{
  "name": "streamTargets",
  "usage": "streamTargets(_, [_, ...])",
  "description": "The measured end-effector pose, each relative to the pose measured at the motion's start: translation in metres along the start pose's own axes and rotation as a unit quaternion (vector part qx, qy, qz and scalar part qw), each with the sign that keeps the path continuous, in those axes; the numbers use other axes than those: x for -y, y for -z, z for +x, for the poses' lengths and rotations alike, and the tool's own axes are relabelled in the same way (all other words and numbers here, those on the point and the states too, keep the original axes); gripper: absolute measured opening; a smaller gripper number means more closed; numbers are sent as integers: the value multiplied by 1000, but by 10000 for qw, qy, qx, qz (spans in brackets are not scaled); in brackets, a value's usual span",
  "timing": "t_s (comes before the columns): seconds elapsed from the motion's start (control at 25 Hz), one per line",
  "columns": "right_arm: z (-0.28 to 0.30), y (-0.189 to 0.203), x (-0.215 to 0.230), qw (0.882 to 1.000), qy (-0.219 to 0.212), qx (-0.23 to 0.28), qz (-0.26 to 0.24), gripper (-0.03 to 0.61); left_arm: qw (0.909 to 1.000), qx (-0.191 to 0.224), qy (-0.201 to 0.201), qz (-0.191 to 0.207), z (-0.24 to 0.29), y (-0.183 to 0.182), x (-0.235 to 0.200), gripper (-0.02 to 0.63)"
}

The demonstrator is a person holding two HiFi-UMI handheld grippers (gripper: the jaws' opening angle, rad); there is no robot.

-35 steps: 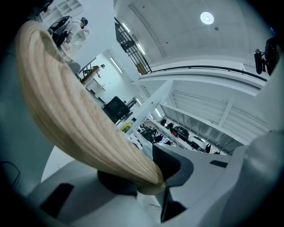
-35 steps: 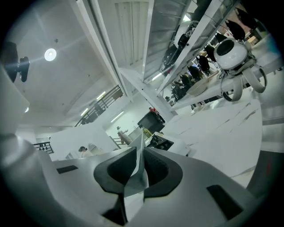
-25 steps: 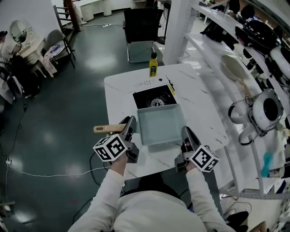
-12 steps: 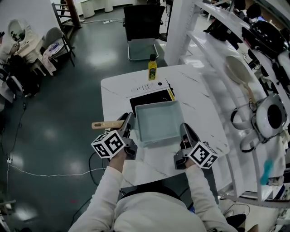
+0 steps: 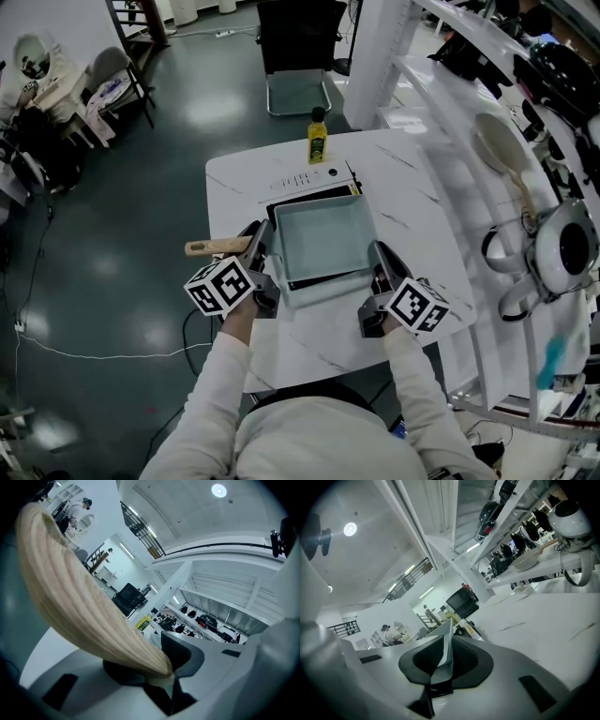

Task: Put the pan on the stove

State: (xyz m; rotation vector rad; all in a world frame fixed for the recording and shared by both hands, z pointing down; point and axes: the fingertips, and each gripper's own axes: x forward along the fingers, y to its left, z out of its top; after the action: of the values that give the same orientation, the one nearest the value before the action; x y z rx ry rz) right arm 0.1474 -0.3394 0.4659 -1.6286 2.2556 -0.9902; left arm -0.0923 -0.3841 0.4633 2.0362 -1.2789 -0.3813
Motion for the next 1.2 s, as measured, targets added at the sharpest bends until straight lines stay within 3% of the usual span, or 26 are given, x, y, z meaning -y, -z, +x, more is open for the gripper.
streamTargets(1.2, [34,4,17,9989,85,-318,-348,71,9998,0,-117,-174,29,5,-28,124])
